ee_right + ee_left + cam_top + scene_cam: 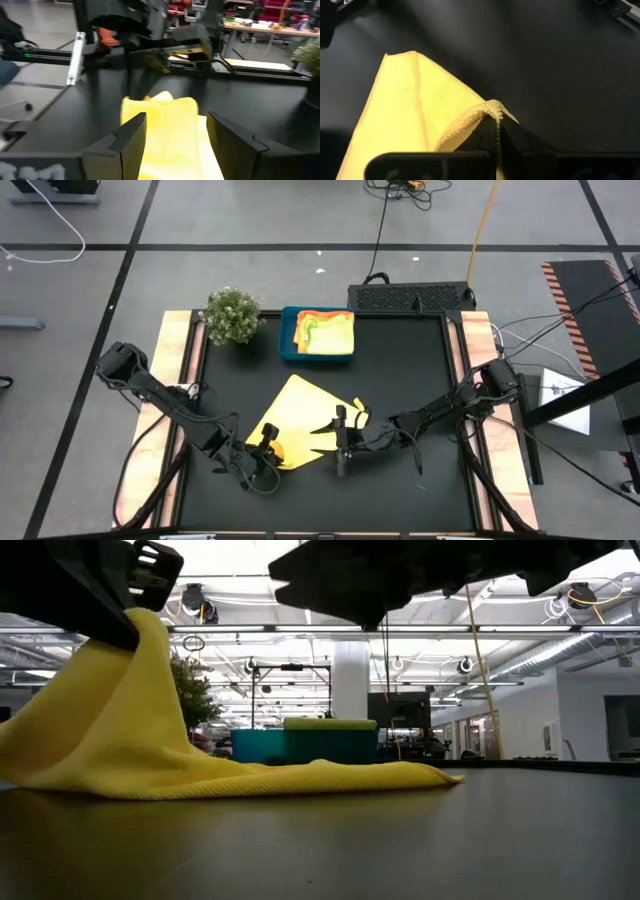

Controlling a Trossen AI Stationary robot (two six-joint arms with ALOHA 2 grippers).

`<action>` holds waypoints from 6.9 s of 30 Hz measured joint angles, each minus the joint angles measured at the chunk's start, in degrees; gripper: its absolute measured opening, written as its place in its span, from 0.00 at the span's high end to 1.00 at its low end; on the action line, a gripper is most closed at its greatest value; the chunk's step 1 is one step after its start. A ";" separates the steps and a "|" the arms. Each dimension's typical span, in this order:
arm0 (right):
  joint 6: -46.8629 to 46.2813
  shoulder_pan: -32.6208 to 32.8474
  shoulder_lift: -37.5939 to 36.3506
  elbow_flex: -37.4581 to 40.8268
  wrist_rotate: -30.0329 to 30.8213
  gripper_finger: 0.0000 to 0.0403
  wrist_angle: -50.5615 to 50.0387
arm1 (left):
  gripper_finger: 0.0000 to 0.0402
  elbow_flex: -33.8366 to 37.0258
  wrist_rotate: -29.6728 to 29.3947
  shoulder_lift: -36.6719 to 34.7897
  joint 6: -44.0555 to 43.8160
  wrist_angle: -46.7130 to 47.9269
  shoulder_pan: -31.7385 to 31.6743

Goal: Fold microfiber towels
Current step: Fold the yellow microfiber towel

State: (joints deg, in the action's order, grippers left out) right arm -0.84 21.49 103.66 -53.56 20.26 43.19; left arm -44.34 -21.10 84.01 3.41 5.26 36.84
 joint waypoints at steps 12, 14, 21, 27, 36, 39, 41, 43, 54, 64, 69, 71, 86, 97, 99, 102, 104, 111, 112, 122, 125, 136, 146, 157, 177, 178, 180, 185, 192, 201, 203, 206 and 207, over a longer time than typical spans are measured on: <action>-6.51 -0.18 1.56 -0.02 -9.93 0.51 -0.48 | 0.98 0.02 4.60 0.00 3.68 -0.90 1.16; -7.67 -0.83 2.44 -0.02 -9.98 0.51 -0.28 | 0.99 0.03 6.11 0.00 4.24 -1.01 1.18; -8.15 -3.73 7.36 -1.70 -12.75 0.51 2.06 | 0.99 1.00 22.16 2.35 12.85 -7.09 1.40; -10.33 -6.10 11.55 -3.85 -15.95 0.51 2.43 | 0.97 1.12 18.39 6.89 13.99 -8.29 0.83; -10.21 -6.53 11.34 -4.09 -15.96 0.51 2.49 | 0.98 1.07 15.02 7.32 9.93 -7.94 -3.53; -10.23 -6.51 11.37 -4.09 -15.96 0.51 2.42 | 0.97 1.07 15.00 7.32 8.83 -7.73 -4.18; -10.34 -6.51 11.35 -4.09 -15.96 0.51 2.45 | 0.97 1.07 15.02 7.32 8.43 -7.47 -4.33; -10.35 -6.48 11.34 -4.09 -15.96 0.51 2.48 | 0.99 1.07 15.00 7.32 8.49 -7.54 -4.31; -10.45 -6.46 11.34 -4.09 -15.96 0.51 2.46 | 0.99 1.07 14.47 7.32 8.90 -8.07 -4.31; -10.49 -6.40 11.34 -4.09 -16.03 0.51 2.25 | 0.99 1.06 13.53 7.30 8.87 -8.11 -4.31; -10.49 -6.37 11.34 -4.09 -16.05 0.51 2.24 | 0.96 1.05 13.53 7.28 8.45 -8.09 -4.31; -10.49 -6.37 11.34 -4.09 -16.05 0.51 2.24 | 0.96 1.05 13.53 7.28 8.45 -8.09 -4.31; -10.76 -6.00 11.34 -4.09 -15.99 0.51 2.24 | 0.99 1.05 13.53 7.28 8.29 -7.57 -4.31; -12.00 -5.32 11.34 -4.07 -17.10 0.51 2.29 | 0.98 1.05 13.55 7.26 9.34 -7.57 -4.31; -12.11 -5.28 11.34 -4.07 -19.14 0.51 2.35 | 0.99 1.05 13.55 7.26 9.42 -7.59 -4.31; -14.59 -5.24 11.34 -4.07 -20.67 0.51 2.03 | 0.97 1.05 13.55 7.26 9.64 -7.59 -4.31; -15.38 -5.24 11.34 -4.07 -20.78 0.51 1.11 | 0.97 1.05 13.57 7.26 10.79 -7.61 -4.10; -13.82 -6.20 14.62 -9.83 -24.13 0.51 0.24 | 0.99 1.03 15.19 7.26 14.23 -7.04 -2.50; -13.43 -6.43 15.93 -11.62 -25.45 0.51 -0.54 | 0.99 1.03 15.19 7.26 14.58 -6.90 -2.22; -13.47 -7.28 22.95 -20.96 -28.16 0.51 -10.08 | 0.99 1.01 18.14 7.23 14.01 -4.33 0.31; -13.66 -7.45 22.93 -20.96 -27.55 0.51 -12.85 | 0.99 1.01 22.78 7.23 12.23 -2.73 1.10; -15.49 -8.95 22.75 -21.07 -15.63 0.51 -23.72 | 0.99 1.01 26.06 7.21 5.41 -3.70 3.07; -16.90 -11.18 22.73 -21.05 -3.92 0.51 -27.16 | 0.82 0.96 29.70 6.99 3.33 -7.75 5.39; -15.54 -10.05 22.45 -20.96 -3.79 0.51 -27.32 | 0.78 1.01 11.62 4.33 -5.98 4.34 4.68; -15.58 -9.81 22.45 -20.96 -3.99 0.51 -27.20 | 0.78 2.62 8.61 3.60 -3.11 9.25 -13.63; -15.58 -9.81 22.45 -20.94 -4.00 0.51 -27.20 | 0.78 2.62 8.87 3.56 -2.52 8.72 -14.94; -15.59 -9.79 22.45 -20.94 -3.99 0.51 -27.18 | 0.78 2.62 10.85 3.79 -1.85 7.12 -17.25; -15.58 -9.78 22.45 -20.94 -4.01 0.51 -27.20 | 0.78 2.62 19.71 6.53 -1.63 3.71 -18.82; -15.61 -9.78 22.45 -20.94 -3.99 0.51 -27.22 | 0.78 2.52 27.91 8.19 -1.78 -0.12 -10.80; -16.03 -9.85 22.45 -20.94 -3.94 0.51 -27.24 | 0.78 1.90 28.76 6.69 -0.39 -5.93 1.54; -16.15 -9.85 22.45 -20.94 -3.94 0.51 -27.24 | 0.78 1.90 28.48 6.69 -0.62 -5.81 2.91; -16.17 -9.74 22.45 -20.94 -3.95 0.51 -27.24 | 0.78 1.90 25.98 6.69 -1.92 -3.77 4.14; -16.17 -9.66 22.45 -20.94 -3.96 0.51 -27.22 | 0.78 1.90 24.99 6.69 -2.53 -2.89 4.38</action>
State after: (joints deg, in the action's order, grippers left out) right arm -17.02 11.83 126.10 -74.50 16.29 15.97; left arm -42.44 3.89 90.70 0.88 2.38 41.22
